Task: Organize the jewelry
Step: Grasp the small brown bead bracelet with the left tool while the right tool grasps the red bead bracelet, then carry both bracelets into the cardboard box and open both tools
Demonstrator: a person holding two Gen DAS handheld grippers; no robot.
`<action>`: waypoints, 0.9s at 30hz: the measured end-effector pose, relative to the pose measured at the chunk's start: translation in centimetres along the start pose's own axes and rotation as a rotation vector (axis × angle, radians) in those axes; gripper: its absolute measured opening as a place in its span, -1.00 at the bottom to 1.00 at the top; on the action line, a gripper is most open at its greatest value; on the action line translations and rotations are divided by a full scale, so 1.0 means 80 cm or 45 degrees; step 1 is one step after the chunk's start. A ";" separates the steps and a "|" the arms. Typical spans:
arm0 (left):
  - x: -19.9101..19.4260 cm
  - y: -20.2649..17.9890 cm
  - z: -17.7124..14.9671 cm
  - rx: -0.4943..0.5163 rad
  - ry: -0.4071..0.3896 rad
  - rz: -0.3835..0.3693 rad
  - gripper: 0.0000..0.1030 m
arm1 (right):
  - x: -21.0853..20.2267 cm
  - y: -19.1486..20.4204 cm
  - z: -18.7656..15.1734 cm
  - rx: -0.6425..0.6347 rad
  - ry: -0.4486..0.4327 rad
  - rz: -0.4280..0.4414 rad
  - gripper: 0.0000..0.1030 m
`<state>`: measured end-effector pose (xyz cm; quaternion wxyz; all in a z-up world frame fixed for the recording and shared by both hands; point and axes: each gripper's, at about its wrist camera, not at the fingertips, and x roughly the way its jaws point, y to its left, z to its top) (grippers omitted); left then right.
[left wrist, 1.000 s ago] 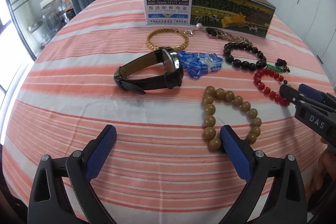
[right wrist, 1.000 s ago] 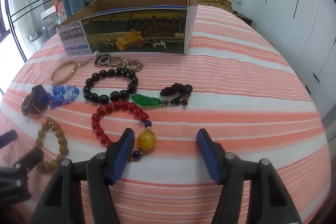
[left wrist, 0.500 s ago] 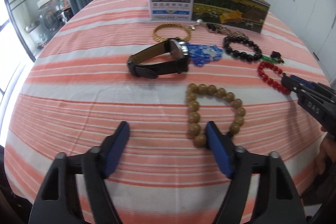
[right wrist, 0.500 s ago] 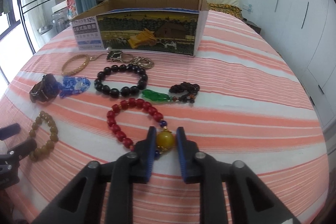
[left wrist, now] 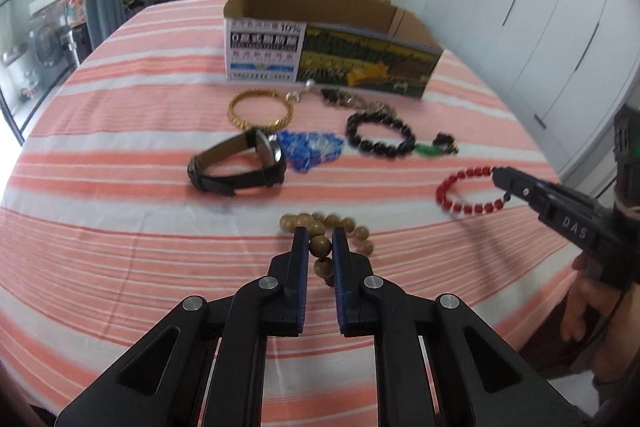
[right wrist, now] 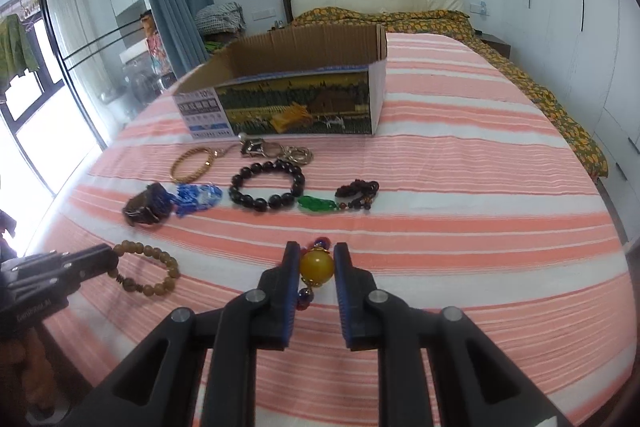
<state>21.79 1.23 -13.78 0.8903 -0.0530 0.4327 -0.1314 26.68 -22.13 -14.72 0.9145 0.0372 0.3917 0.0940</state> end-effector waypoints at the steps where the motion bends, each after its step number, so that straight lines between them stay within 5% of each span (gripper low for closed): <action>1: -0.007 -0.002 0.003 0.001 -0.014 -0.012 -0.81 | -0.006 0.000 0.002 0.003 -0.003 0.010 -0.66; 27: -0.079 -0.004 0.092 -0.013 -0.133 -0.143 -0.81 | -0.075 0.028 0.059 -0.081 -0.092 0.139 -0.66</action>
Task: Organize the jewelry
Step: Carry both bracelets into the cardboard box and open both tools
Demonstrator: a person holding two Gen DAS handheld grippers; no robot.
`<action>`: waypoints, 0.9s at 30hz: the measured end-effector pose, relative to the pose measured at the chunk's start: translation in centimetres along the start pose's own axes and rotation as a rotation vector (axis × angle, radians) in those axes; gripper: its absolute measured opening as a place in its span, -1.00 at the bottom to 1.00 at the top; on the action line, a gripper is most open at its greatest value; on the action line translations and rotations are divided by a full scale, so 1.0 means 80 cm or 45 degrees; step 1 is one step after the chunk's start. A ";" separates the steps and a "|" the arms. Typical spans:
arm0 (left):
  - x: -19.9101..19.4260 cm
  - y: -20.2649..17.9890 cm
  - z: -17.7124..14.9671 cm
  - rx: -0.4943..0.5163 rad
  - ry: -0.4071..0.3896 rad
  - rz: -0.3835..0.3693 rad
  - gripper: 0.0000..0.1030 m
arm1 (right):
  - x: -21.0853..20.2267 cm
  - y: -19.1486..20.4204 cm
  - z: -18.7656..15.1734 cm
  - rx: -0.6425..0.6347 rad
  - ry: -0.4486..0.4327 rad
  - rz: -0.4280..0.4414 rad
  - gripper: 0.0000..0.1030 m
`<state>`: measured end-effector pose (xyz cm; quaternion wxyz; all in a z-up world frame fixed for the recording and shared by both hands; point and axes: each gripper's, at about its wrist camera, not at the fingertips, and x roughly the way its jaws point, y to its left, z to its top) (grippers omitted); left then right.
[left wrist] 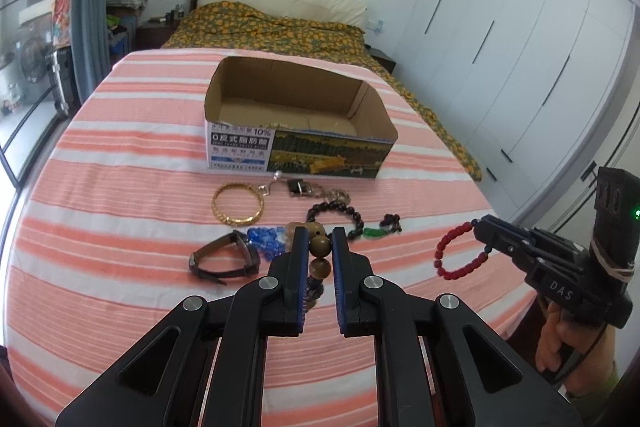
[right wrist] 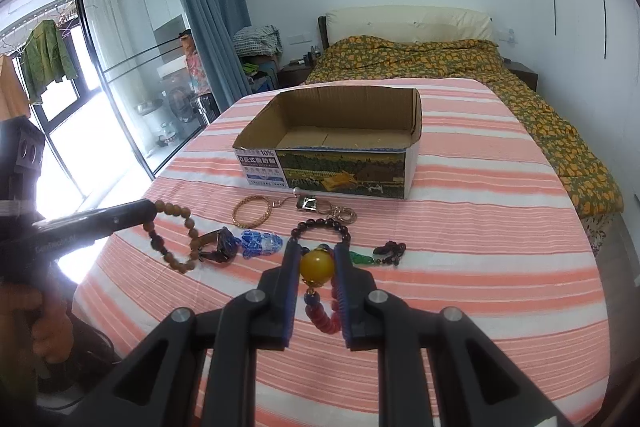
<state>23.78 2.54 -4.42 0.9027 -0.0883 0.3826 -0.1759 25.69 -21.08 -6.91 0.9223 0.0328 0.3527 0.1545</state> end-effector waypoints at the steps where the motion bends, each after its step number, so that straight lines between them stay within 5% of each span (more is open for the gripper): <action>1: 0.001 0.000 0.005 -0.002 0.002 -0.007 -0.81 | 0.001 0.000 0.003 -0.006 0.003 0.006 -0.66; 7: 0.019 0.002 0.049 -0.001 0.013 -0.029 -0.81 | 0.013 0.001 0.036 -0.063 0.012 0.035 -0.66; 17: 0.071 0.012 0.166 0.006 -0.011 -0.030 -0.81 | 0.071 -0.012 0.160 -0.078 -0.015 0.086 -0.66; 27: 0.194 0.040 0.239 0.007 0.063 0.065 -0.81 | 0.227 -0.044 0.243 -0.022 0.146 0.056 -0.66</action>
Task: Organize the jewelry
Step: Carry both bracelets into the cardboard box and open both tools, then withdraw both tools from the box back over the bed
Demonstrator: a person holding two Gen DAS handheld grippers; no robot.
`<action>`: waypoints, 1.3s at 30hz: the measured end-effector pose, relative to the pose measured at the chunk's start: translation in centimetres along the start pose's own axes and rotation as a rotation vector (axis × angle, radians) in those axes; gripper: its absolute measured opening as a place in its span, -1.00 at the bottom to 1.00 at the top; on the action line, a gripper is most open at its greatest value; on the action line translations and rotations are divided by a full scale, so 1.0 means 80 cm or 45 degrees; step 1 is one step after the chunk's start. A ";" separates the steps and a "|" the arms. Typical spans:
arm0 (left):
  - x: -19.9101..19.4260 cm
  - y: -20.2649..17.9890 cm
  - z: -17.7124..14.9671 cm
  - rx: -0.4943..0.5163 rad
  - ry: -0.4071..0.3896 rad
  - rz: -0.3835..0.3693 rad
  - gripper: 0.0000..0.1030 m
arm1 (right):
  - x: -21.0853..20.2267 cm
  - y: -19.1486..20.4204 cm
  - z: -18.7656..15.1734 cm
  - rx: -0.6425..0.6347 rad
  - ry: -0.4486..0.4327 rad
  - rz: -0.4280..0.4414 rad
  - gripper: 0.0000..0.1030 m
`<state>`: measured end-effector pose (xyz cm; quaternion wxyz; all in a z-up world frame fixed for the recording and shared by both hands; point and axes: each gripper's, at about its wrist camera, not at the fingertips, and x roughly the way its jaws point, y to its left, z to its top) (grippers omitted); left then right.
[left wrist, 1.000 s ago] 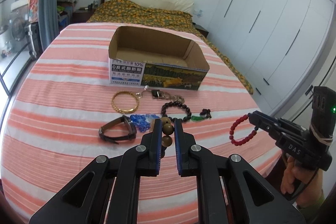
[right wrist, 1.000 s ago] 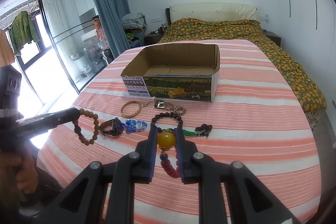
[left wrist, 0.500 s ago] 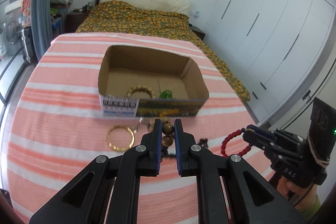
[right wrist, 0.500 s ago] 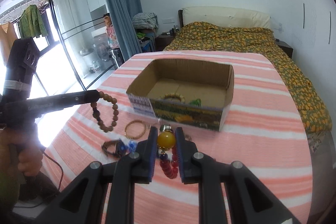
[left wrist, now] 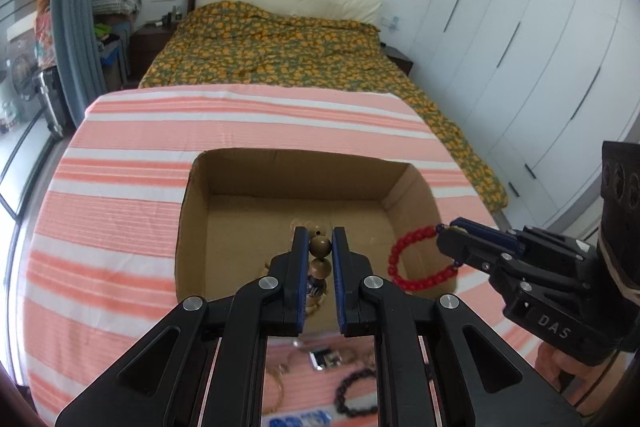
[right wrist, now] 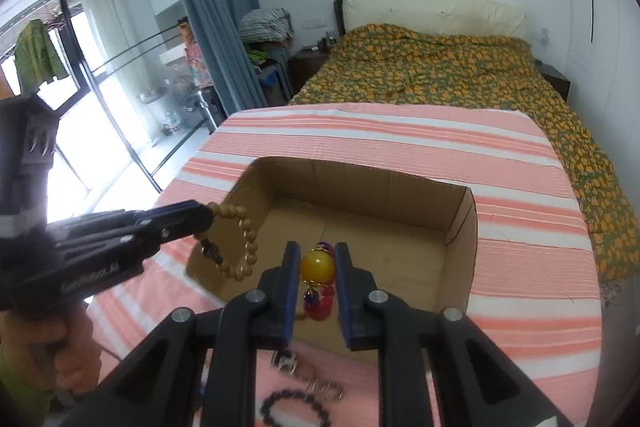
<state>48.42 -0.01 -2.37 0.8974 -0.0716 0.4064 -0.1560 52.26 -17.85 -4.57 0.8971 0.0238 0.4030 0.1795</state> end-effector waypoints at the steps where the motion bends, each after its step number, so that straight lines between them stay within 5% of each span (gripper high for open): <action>1: 0.011 0.004 0.004 -0.008 0.013 0.006 -0.81 | 0.018 -0.008 0.007 0.019 0.023 -0.001 -0.66; 10: 0.090 0.022 0.013 -0.015 0.122 0.082 -0.81 | 0.101 -0.036 0.022 0.074 0.117 -0.062 -0.63; 12: 0.099 0.022 0.012 -0.006 0.131 0.116 -0.80 | 0.105 -0.036 0.023 0.080 0.111 -0.084 -0.45; 13: 0.103 0.021 0.011 -0.002 0.137 0.131 -0.79 | 0.103 -0.035 0.024 0.086 0.095 -0.101 -0.04; 15: 0.105 0.023 0.009 0.002 0.146 0.172 -0.41 | 0.090 -0.035 0.022 0.100 0.044 -0.114 0.13; 17: 0.095 0.023 0.003 0.001 0.126 0.226 0.55 | 0.069 -0.031 0.016 0.105 0.004 -0.110 0.13; 22: 0.037 0.016 -0.022 0.054 0.022 0.280 0.73 | 0.009 -0.013 -0.016 0.042 -0.070 -0.154 0.29; 31: -0.091 -0.002 -0.156 0.092 -0.098 0.279 0.90 | -0.105 0.027 -0.179 -0.084 -0.148 -0.304 0.30; 39: -0.157 -0.028 -0.274 0.107 -0.129 0.294 0.91 | -0.134 0.042 -0.314 -0.083 -0.076 -0.371 0.30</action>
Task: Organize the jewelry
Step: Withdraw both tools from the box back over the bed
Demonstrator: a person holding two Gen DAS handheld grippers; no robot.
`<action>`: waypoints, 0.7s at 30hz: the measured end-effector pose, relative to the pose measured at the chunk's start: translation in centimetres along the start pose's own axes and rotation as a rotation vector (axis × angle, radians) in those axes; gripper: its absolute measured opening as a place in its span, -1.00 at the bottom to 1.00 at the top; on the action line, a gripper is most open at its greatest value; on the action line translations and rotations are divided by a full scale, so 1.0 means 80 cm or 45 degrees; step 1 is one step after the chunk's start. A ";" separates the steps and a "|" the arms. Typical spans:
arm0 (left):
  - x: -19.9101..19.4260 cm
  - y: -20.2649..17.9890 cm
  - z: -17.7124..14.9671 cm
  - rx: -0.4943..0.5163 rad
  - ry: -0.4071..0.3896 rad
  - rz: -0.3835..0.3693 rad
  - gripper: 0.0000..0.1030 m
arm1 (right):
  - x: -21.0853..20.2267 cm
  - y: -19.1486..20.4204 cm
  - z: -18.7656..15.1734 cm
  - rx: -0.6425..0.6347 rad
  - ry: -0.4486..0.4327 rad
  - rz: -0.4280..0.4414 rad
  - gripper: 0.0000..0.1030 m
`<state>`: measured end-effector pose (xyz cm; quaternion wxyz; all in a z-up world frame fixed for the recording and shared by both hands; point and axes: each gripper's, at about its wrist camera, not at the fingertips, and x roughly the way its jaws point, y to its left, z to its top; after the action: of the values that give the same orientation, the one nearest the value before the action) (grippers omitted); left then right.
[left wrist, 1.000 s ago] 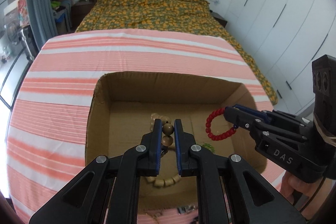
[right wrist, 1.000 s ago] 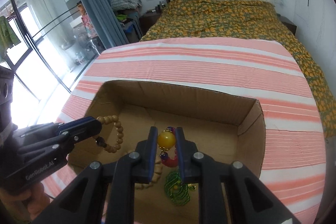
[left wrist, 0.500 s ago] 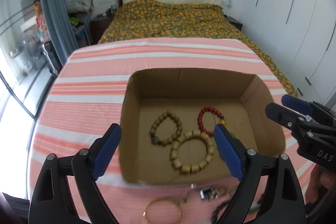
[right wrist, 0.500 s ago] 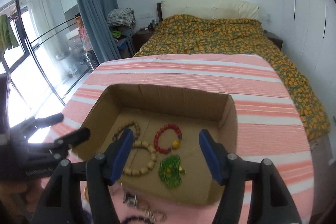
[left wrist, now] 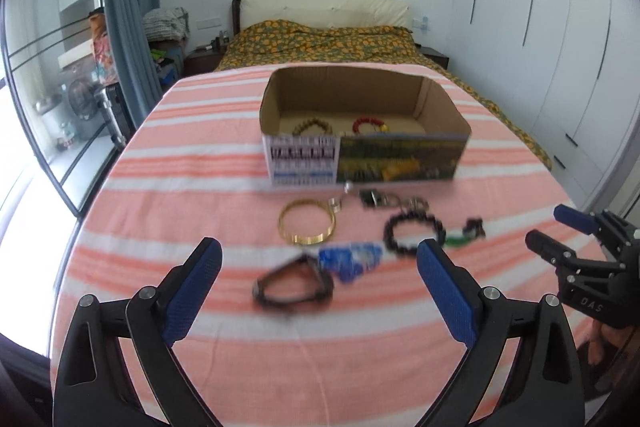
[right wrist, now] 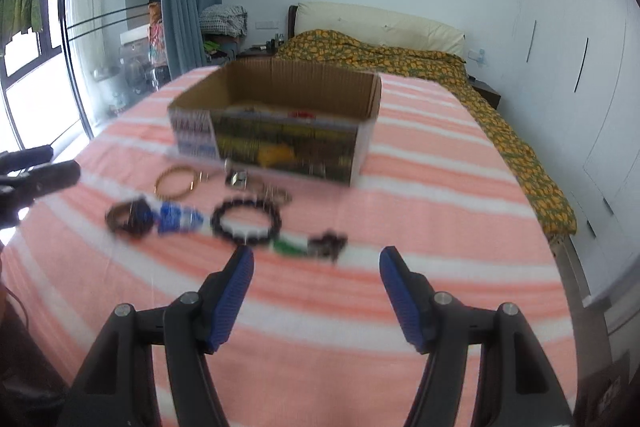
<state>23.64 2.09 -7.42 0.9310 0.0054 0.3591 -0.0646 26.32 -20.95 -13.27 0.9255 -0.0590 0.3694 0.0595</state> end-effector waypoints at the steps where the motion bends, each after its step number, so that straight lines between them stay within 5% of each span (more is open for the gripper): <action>1: -0.005 -0.001 -0.011 -0.002 0.002 0.001 0.91 | -0.001 0.000 -0.008 0.005 0.010 -0.001 0.30; 11: 0.015 0.003 -0.108 -0.053 0.124 0.050 0.91 | 0.007 0.016 -0.092 0.040 0.077 -0.004 0.30; 21: 0.049 0.012 -0.146 -0.104 0.189 0.047 0.91 | 0.015 0.020 -0.111 0.055 0.064 -0.002 0.34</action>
<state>18.83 3.26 -18.78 0.9024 -0.0213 0.4293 -0.0322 20.92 -20.68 -20.55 0.9171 -0.0408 0.3936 0.0495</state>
